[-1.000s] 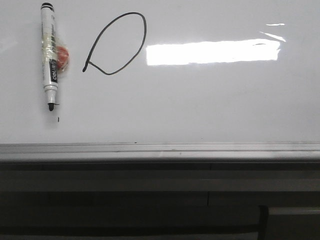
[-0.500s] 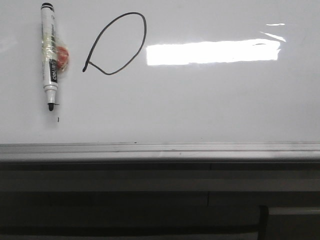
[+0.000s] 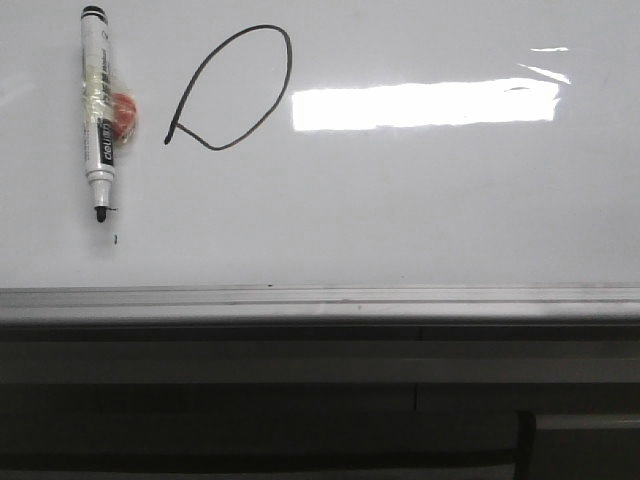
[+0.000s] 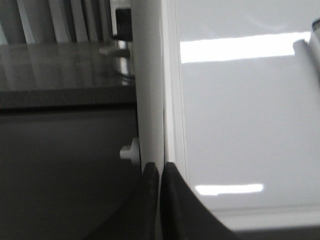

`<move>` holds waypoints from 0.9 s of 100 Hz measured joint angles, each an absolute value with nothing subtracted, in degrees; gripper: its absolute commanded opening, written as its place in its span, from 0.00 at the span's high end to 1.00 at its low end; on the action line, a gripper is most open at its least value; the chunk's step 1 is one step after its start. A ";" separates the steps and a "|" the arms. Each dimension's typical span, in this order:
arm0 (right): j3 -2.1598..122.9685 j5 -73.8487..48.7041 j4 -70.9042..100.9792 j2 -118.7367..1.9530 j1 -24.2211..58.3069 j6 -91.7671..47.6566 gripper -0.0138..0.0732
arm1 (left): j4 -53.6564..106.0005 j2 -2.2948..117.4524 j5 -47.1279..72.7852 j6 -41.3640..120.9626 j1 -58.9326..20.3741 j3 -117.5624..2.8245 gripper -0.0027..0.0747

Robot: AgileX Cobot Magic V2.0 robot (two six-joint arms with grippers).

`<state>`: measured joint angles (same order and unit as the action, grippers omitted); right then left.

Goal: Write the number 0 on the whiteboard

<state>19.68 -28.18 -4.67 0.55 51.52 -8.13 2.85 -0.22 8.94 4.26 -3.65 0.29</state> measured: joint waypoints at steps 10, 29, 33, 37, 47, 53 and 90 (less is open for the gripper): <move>19.68 -28.18 -4.67 0.55 51.52 -8.13 0.91 | 1.41 -0.22 13.84 4.06 -3.75 0.29 0.99; 19.68 -28.18 -4.67 0.55 51.52 -8.13 0.91 | -0.76 -0.22 18.89 3.83 -3.75 0.29 0.99; 19.68 -28.18 -4.67 0.55 51.52 -8.13 0.91 | -1.28 -0.22 18.91 3.83 -3.75 0.29 0.99; 19.68 -28.18 -4.67 0.55 51.52 -8.13 0.91 | -1.56 -0.22 19.03 3.83 -3.75 0.29 0.99; 19.68 -28.18 -4.67 0.55 51.52 -8.13 0.91 | -1.80 -0.22 19.16 3.83 -3.75 0.19 0.99; 19.68 -28.18 -4.67 0.55 51.52 -8.13 0.91 | -1.91 -0.22 19.16 3.83 -3.75 0.19 0.99; 19.68 -28.18 -4.67 0.55 51.52 -8.13 0.91 | -1.99 -0.22 19.16 3.83 -3.75 0.19 0.99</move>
<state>19.68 -28.18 -4.67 0.55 51.52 -8.13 -1.99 -0.22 19.16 3.83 -3.75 0.19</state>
